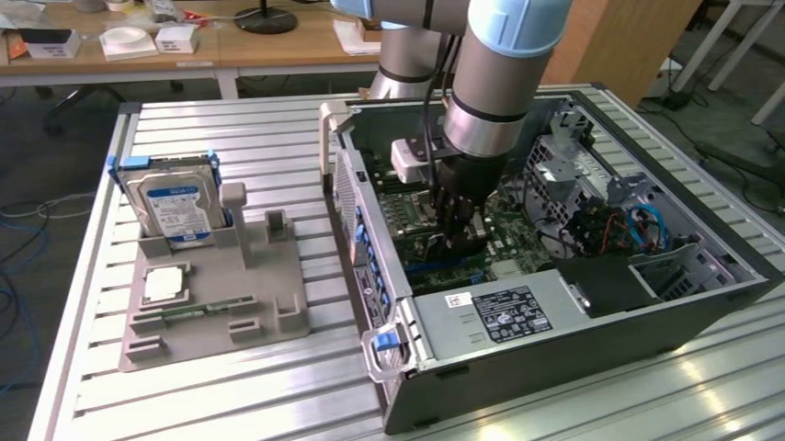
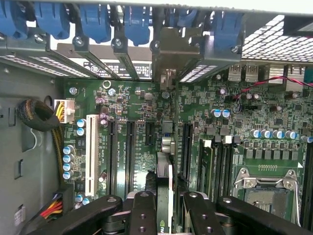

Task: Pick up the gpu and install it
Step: 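Insert the gpu into the slot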

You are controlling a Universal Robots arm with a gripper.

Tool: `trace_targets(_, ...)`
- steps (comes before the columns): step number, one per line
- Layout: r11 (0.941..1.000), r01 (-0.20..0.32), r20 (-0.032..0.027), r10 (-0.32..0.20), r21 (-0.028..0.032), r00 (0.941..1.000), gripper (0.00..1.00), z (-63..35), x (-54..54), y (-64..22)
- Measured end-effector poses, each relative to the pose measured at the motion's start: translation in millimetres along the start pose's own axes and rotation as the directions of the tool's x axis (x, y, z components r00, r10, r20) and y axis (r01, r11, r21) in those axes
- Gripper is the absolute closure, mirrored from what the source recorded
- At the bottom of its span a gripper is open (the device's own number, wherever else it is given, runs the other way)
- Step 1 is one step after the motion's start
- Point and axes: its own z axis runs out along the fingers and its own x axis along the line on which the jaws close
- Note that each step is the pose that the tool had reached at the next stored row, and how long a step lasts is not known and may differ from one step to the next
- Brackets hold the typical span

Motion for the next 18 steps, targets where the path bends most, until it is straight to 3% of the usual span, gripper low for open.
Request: trace_targets(18, 1.0, -0.005, 0.0003, 0.005, -0.0004, 1.0, 0.74, -0.8, 0.7, 0.4)
